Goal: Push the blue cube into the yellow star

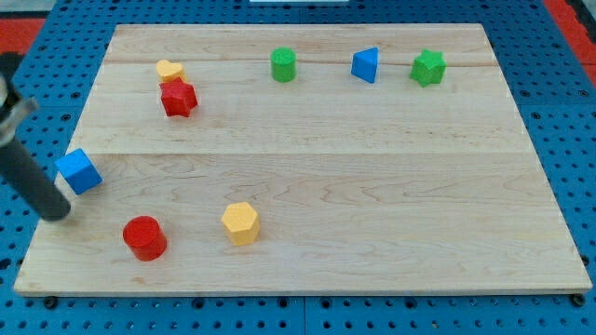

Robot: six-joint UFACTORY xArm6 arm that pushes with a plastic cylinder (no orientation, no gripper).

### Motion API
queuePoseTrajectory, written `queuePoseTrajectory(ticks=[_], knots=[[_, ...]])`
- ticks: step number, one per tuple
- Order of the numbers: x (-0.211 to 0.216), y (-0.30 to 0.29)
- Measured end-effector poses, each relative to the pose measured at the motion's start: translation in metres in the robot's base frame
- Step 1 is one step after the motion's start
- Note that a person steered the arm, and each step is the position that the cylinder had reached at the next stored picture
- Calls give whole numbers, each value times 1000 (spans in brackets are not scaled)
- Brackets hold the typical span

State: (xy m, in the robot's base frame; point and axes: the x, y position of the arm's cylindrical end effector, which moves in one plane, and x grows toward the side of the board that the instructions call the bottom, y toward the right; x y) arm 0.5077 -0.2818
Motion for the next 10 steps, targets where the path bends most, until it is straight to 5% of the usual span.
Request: queuePoseTrajectory(ticks=[4,8,10], knots=[[-145,79],[-184,110],[-188,72]])
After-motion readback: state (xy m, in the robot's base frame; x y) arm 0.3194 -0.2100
